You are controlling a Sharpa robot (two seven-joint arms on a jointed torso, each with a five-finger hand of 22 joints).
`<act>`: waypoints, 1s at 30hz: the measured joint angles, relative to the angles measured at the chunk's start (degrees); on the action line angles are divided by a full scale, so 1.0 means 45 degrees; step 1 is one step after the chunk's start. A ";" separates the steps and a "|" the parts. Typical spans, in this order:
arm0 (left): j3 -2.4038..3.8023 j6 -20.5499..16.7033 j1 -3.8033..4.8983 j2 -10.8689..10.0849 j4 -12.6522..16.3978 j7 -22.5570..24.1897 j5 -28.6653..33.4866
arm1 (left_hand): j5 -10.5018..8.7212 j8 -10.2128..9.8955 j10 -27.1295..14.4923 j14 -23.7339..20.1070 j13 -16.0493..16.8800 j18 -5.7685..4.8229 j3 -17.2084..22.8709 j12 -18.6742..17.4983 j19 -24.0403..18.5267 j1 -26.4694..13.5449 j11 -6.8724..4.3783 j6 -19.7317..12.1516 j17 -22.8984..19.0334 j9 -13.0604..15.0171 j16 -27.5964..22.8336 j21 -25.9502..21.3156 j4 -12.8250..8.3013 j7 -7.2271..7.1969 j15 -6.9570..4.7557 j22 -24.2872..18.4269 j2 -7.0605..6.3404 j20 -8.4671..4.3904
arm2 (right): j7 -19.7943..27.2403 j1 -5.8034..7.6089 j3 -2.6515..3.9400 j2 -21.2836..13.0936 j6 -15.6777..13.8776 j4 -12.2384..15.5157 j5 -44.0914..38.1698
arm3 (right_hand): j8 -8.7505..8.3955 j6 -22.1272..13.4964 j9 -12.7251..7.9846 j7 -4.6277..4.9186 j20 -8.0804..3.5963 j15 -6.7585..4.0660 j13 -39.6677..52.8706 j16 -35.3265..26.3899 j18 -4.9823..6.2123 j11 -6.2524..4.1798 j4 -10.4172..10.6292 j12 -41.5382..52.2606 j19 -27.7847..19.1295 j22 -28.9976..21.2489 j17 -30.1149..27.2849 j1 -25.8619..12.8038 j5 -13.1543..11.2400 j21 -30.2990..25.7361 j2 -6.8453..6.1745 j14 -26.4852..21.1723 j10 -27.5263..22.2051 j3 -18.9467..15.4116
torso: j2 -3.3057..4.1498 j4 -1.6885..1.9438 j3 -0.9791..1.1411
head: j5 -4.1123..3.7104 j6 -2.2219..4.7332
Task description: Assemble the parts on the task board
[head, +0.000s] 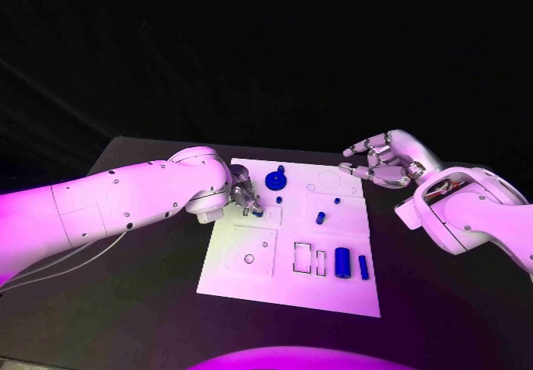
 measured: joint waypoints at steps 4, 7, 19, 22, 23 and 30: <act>0.0001 0.0044 0.0000 -0.0001 0.0000 -0.0032 0.0019 | -0.0004 0.0060 0.0046 -0.0042 0.0057 0.0001 0.0162 0.0000 0.0026 -0.0171 -0.0042 0.0000 0.0000 0.0000 0.0000 0.0000 -0.0162 0.0000 -0.0046 0.0000 0.0046 -0.0026 | 0.0002 -0.0002 0.0000 0.0002 -0.0001 -0.0008 0.0002 | 0.0000 0.0000 0.0000 0.0000 0.0000 0.0000 0.0000 0.0000 -0.0001 0.0000 0.0000 0.0000 0.0000 0.0000 0.0000 0.0000 0.0000 0.0000 0.0000 0.0000 0.0000 0.0000 | 0.0001 -0.0001 -0.0001 | 0.0006 -0.0017; 0.0004 0.0083 0.0002 -0.0006 0.0003 -0.0061 0.0032 | -0.0005 0.0105 0.0109 -0.0042 0.0065 0.0000 0.0248 0.0010 0.0047 -0.0260 -0.0068 0.0000 0.0000 0.0000 0.0000 0.0000 -0.0248 0.0000 -0.0046 -0.0001 0.0007 -0.0047 | 0.0003 -0.0003 0.0000 0.0004 -0.0001 -0.0016 0.0003 | 0.0000 0.0000 0.0001 0.0000 0.0000 0.0000 0.0001 0.0000 -0.0001 0.0000 0.0000 0.0000 0.0000 -0.0001 -0.0001 0.0000 0.0000 0.0000 0.0000 0.0000 0.0000 0.0000 | 0.0002 0.0000 0.0002 | 0.0007 -0.0039; 0.0006 0.0148 0.0004 0.0023 -0.0018 -0.0140 0.0055 | 0.0008 0.0302 0.0264 -0.0039 0.0239 0.0002 0.0565 0.0256 -0.0002 -0.0756 -0.0159 0.0117 0.0009 0.0012 0.0000 0.0000 -0.0426 -0.0115 -0.0141 -0.0001 -0.0005 -0.0096 | 0.0006 -0.0013 0.0000 0.0015 -0.0001 -0.0034 0.0009 | 0.0000 0.0000 0.0002 0.0000 0.0000 0.0000 0.0001 0.0000 0.0000 0.0000 0.0000 0.0000 0.0000 -0.0003 -0.0002 0.0000 0.0000 0.0000 0.0000 0.0000 0.0000 0.0000 | -0.0004 -0.0005 0.0004 | 0.0018 -0.0090; 0.0004 0.0153 0.0004 0.0052 -0.0027 -0.0164 0.0056 | 0.0008 0.0336 0.0316 -0.0039 0.0304 0.0002 0.0630 0.0343 -0.0002 -0.0851 -0.0184 0.0084 0.0008 0.0580 0.0000 0.0050 -0.0421 -0.0148 -0.0141 -0.0001 0.0024 -0.0096 | 0.0006 -0.0013 0.0000 0.0020 -0.0001 -0.0041 0.0010 | 0.0000 0.0000 0.0002 0.0001 0.0000 0.0000 0.0001 0.0000 -0.0001 0.0000 0.0000 0.0000 0.0000 -0.0003 -0.0002 0.0001 0.0000 0.0000 0.0000 0.0000 0.0000 0.0000 | -0.0004 -0.0005 0.0004 | 0.0020 -0.0100; 0.0002 0.0155 0.0003 0.0060 -0.0030 -0.0171 0.0056 | 0.0007 0.0337 0.0317 -0.0038 0.0314 0.0002 0.0631 0.0351 -0.0002 -0.0868 -0.0184 0.0080 0.0009 0.0720 0.0000 0.0050 -0.0422 -0.0152 -0.0142 -0.0001 0.0007 -0.0096 | 0.0006 -0.0013 0.0000 0.0022 -0.0001 -0.0044 0.0011 | 0.0000 0.0000 0.0002 0.0000 0.0000 0.0000 0.0000 0.0000 0.0000 0.0000 -0.0001 0.0000 0.0000 -0.0003 -0.0002 0.0000 0.0000 0.0000 0.0000 0.0000 0.0000 0.0000 | -0.0004 -0.0005 0.0004 | 0.0020 -0.0110; -0.0005 0.0156 -0.0004 0.0114 -0.0066 -0.0213 0.0052 | 0.0006 0.0409 0.0319 -0.0037 0.0370 0.0002 0.0633 0.0404 0.0044 -0.1036 -0.0186 0.0069 0.0007 0.1410 0.0000 0.0050 -0.0423 -0.0163 -0.0230 -0.0002 -0.0004 -0.0141 | 0.0005 -0.0025 0.0000 0.0042 -0.0001 -0.0066 0.0013 | 0.0000 0.0000 0.0002 0.0000 0.0000 0.0000 0.0001 0.0000 -0.0001 0.0000 -0.0001 0.0000 0.0000 -0.0004 -0.0003 0.0000 -0.0001 0.0000 -0.0001 0.0000 0.0000 0.0000 | -0.0002 -0.0005 0.0007 | 0.0027 -0.0120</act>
